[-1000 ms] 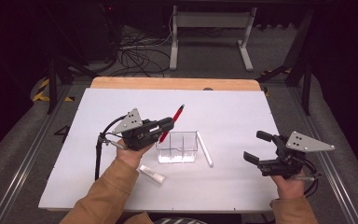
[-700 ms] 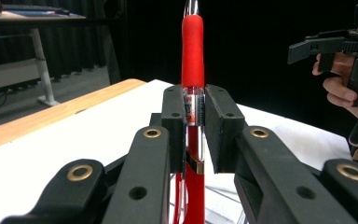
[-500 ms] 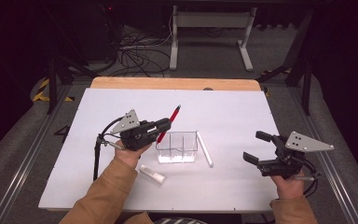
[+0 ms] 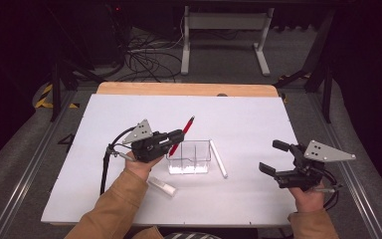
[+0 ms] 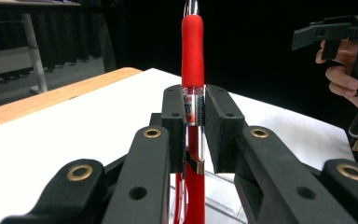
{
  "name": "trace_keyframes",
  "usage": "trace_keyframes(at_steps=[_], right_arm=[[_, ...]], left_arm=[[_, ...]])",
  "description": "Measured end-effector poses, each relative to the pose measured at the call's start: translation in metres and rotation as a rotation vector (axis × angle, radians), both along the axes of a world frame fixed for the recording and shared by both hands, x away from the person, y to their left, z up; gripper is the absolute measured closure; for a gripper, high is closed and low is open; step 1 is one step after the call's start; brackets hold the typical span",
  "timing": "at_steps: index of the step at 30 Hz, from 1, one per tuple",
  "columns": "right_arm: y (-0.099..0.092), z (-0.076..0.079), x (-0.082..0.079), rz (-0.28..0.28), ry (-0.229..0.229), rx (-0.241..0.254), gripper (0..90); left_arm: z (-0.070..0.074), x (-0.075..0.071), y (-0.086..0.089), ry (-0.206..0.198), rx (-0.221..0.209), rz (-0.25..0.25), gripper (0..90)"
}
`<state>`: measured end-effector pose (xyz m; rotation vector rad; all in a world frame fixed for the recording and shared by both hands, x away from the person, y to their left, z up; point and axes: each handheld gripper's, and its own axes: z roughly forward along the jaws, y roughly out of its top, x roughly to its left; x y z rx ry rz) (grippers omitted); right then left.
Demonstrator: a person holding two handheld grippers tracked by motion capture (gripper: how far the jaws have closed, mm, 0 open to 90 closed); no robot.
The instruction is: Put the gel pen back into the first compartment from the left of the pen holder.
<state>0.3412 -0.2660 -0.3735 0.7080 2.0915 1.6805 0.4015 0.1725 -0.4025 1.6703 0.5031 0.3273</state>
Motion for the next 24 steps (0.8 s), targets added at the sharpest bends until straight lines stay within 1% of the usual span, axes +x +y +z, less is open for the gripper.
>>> trace_keyframes(at_steps=[2,4,6,10,12,13,16,18,19,21,22,24], right_arm=[[0.000,0.000,0.000,0.001,0.000,0.000,9.1],[0.001,0.000,0.000,0.003,0.000,-0.003,9.1],[0.001,0.000,0.000,0.004,0.000,-0.003,9.1],[0.001,0.000,0.000,0.007,0.001,-0.002,9.1],[0.001,0.000,0.000,0.007,0.001,-0.002,9.1],[0.002,-0.001,0.000,0.010,0.002,-0.002,9.1],[0.002,-0.001,0.000,0.010,0.006,-0.004,9.1],[0.002,-0.001,0.000,0.012,0.006,-0.005,9.1],[0.002,-0.001,0.000,0.012,0.005,-0.005,9.1],[0.003,-0.001,0.000,0.013,0.005,-0.006,9.1],[0.003,-0.001,0.000,0.014,0.005,-0.005,9.1],[0.003,-0.001,0.000,0.014,0.005,-0.005,9.1]], left_arm=[[-0.003,0.000,0.000,0.012,0.009,0.001,79.1],[-0.005,0.001,0.000,0.015,0.009,-0.001,79.1],[-0.007,0.001,0.000,0.029,0.009,-0.001,79.1],[-0.011,0.000,0.001,0.032,0.017,0.001,79.1],[-0.013,0.000,0.001,0.039,0.017,-0.003,79.1],[-0.013,0.000,0.001,0.049,0.022,-0.003,79.1],[-0.017,-0.002,0.001,0.044,0.027,0.002,79.1],[-0.019,-0.003,0.001,0.053,0.036,0.003,79.1],[-0.020,-0.003,0.002,0.049,0.042,0.006,79.1],[-0.021,-0.004,0.003,0.055,0.043,0.007,79.0],[-0.021,-0.004,0.003,0.051,0.046,0.010,79.1],[-0.022,-0.005,0.004,0.059,0.045,0.011,79.0]])
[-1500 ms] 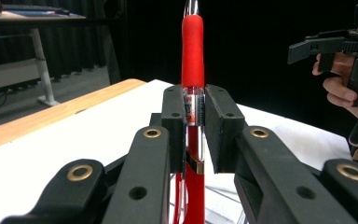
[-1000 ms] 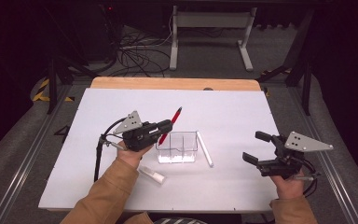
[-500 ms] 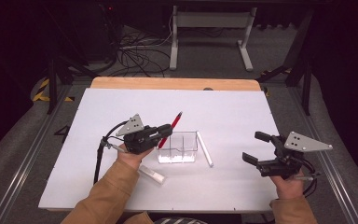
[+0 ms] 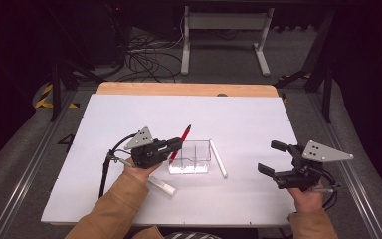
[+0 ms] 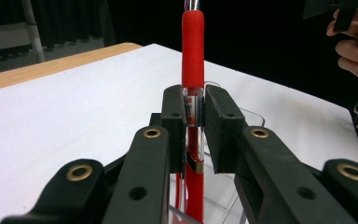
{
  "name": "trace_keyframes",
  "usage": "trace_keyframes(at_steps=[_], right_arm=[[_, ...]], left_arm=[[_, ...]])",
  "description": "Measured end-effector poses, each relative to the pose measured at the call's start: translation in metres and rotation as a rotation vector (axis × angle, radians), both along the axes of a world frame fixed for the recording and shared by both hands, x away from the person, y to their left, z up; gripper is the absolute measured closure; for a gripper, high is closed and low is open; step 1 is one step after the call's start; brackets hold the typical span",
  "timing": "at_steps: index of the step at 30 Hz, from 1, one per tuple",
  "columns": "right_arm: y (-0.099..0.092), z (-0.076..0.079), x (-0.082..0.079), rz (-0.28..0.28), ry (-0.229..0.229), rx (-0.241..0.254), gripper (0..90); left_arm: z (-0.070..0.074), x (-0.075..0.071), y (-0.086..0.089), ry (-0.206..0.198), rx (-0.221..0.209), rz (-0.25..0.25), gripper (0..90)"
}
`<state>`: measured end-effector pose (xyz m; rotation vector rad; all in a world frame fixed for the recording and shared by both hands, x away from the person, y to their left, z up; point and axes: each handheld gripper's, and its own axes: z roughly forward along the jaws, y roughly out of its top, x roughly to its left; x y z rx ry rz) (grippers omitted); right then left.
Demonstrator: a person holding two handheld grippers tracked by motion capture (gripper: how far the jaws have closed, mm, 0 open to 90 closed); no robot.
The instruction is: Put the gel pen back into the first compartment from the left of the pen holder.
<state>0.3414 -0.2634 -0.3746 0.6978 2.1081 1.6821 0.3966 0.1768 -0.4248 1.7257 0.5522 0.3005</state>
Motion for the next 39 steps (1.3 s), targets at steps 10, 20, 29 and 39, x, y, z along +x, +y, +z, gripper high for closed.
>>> trace_keyframes(at_steps=[10,20,29,39], right_arm=[[0.001,0.000,0.000,0.004,0.000,-0.001,9.1],[0.001,0.000,0.000,0.007,-0.001,-0.002,9.1],[0.002,0.000,0.000,0.006,-0.001,-0.002,9.0],[0.003,-0.001,0.000,-0.007,0.007,0.003,7.0]], left_arm=[[-0.002,-0.003,0.000,0.002,0.035,-0.005,79.0],[-0.002,-0.003,0.000,0.013,0.040,-0.003,75.1],[0.005,-0.006,0.006,0.002,0.022,-0.001,48.9],[0.029,-0.023,0.020,-0.064,0.075,0.027,25.6]])
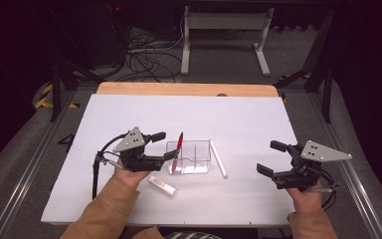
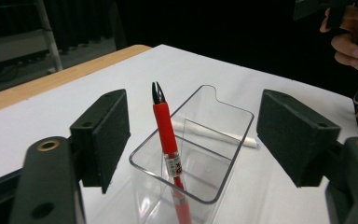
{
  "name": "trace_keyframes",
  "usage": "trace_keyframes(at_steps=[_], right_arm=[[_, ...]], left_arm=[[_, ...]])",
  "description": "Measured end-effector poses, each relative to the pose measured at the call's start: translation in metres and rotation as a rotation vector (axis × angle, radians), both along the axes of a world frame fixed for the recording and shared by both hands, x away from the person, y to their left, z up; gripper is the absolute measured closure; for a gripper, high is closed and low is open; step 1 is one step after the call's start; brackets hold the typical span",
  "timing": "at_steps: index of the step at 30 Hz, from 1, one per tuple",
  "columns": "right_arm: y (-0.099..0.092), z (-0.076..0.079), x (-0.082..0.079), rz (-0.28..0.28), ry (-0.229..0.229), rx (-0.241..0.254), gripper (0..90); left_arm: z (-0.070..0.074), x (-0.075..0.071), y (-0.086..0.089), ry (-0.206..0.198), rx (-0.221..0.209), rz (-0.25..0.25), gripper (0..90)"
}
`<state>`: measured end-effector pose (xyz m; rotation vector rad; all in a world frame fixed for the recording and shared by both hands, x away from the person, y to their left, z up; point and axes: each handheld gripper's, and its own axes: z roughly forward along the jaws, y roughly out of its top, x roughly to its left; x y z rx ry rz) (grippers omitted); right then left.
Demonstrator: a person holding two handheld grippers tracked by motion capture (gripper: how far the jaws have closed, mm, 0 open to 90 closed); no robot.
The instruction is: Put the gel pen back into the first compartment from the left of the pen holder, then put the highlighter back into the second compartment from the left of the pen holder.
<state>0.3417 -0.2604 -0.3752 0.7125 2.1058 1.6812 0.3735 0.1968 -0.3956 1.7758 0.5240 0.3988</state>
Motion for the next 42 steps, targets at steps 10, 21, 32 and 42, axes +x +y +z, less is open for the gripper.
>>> trace_keyframes(at_steps=[10,21,32,42], right_arm=[[0.001,0.000,0.001,-0.005,0.009,-0.002,6.6],[0.003,-0.001,0.002,-0.006,0.014,-0.012,4.7],[0.005,-0.001,0.004,-0.002,0.018,-0.006,4.3],[0.006,-0.004,0.009,-0.017,0.046,0.007,3.2]], left_arm=[[0.008,-0.007,0.013,0.003,0.001,0.019,19.0],[0.013,-0.011,0.022,-0.009,0.006,0.038,16.9],[0.014,-0.013,0.032,-0.001,-0.027,0.043,13.0],[0.017,-0.018,0.042,-0.005,-0.019,0.065,10.2]])
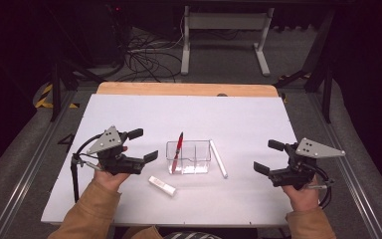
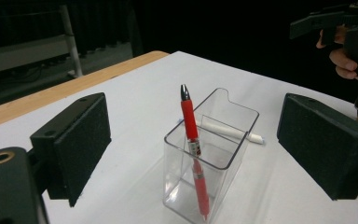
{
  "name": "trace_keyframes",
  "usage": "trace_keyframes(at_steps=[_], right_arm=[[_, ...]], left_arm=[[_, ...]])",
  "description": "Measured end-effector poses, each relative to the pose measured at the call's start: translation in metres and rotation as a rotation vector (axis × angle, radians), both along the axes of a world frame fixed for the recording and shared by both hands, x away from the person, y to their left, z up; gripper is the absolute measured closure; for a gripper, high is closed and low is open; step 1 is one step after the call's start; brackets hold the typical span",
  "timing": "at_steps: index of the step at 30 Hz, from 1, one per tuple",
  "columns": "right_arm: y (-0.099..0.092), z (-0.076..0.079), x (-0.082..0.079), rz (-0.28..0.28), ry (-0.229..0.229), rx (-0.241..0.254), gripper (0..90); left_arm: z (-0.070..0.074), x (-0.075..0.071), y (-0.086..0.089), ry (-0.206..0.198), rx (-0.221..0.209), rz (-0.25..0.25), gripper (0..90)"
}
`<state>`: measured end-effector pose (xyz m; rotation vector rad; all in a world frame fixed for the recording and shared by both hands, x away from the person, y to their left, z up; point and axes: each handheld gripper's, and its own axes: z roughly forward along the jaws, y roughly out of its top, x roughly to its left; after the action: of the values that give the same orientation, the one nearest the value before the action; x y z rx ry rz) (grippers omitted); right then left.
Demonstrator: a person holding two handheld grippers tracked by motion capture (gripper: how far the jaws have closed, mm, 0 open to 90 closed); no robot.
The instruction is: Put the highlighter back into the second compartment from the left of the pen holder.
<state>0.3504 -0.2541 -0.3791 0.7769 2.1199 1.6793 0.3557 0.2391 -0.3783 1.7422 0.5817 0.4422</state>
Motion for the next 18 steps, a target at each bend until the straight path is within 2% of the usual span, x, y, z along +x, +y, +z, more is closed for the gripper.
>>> trace_keyframes(at_steps=[6,9,14,18], right_arm=[[0.007,0.004,0.003,-0.022,-0.005,-0.063,6.5],[0.013,0.006,0.008,-0.024,0.004,-0.099,8.1],[0.022,0.009,0.018,-0.025,0.027,-0.140,9.9],[0.032,0.008,0.030,-0.030,0.069,-0.182,11.0]], left_arm=[[-0.003,-0.008,0.013,-0.004,-0.011,0.019,9.1],[-0.004,-0.012,0.019,-0.008,-0.003,0.035,9.0],[-0.005,-0.016,0.028,-0.009,-0.006,0.060,8.9],[-0.007,-0.016,0.034,-0.009,-0.008,0.073,8.9]])
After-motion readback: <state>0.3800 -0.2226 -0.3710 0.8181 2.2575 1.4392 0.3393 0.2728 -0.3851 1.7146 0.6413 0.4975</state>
